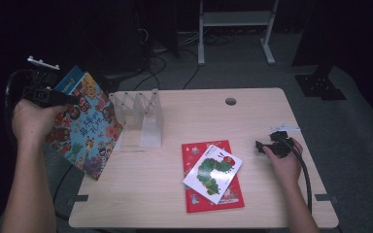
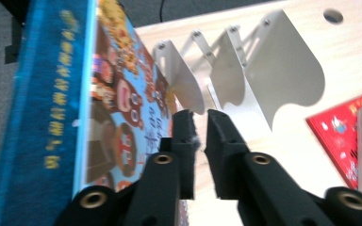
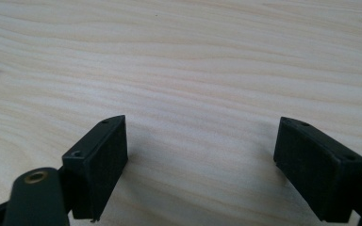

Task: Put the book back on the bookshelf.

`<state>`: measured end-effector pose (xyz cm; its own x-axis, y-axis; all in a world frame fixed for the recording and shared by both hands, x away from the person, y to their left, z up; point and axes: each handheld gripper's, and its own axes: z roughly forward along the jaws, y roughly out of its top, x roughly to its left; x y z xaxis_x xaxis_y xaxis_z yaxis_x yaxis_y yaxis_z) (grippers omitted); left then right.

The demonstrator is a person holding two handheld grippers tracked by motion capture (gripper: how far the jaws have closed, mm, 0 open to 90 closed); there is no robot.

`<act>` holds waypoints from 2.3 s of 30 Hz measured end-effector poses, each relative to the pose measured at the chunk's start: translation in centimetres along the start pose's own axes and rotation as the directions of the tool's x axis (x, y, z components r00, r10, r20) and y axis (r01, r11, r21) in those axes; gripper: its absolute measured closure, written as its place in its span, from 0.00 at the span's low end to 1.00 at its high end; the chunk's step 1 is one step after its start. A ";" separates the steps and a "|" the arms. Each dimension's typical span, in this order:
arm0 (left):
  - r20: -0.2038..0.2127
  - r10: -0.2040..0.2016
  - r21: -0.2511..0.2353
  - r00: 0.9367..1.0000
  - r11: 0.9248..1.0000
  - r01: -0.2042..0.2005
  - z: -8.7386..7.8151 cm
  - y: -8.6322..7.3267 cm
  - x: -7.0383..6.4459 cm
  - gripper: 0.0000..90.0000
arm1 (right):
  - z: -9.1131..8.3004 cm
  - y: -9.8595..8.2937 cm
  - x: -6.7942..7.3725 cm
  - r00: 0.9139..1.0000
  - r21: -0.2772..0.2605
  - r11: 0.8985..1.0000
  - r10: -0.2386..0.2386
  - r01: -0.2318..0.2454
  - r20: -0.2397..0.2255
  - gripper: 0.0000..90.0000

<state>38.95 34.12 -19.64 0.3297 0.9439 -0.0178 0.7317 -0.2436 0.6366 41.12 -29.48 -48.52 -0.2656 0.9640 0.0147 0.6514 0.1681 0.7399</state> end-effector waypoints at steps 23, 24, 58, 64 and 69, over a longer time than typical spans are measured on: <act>0.188 0.178 0.023 0.966 0.982 -0.185 4.3 -1.1 -7.3 1.00 | 0.0 0.0 -0.1 1.000 0.000 1.000 -0.008 0.008 -0.008 0.19; 0.203 0.188 0.033 0.961 0.979 -0.199 5.1 -1.5 -7.6 1.00 | 0.0 0.0 -0.1 1.000 0.000 1.000 -0.009 0.009 -0.010 0.19; 0.232 0.297 0.011 0.926 0.951 -0.308 18.9 -13.4 -14.0 0.23 | -0.4 -0.4 -0.1 1.000 0.007 1.000 -0.013 0.013 -0.016 0.15; 0.248 0.352 0.049 0.903 0.926 -0.374 21.0 -14.8 -15.1 0.03 | -0.5 -0.5 -0.1 1.000 0.007 1.000 -0.014 0.014 -0.020 0.16; 0.284 0.371 0.060 0.884 0.913 -0.403 22.2 -15.9 -15.4 0.00 | -0.9 -0.8 -0.1 0.999 -0.012 1.000 -0.023 0.023 -0.030 0.29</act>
<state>35.51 18.50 -46.61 0.7323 0.6810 0.0019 0.5713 -0.6158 0.5426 40.04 -29.94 -48.48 -0.3015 0.9533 0.0174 0.6368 0.1877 0.7479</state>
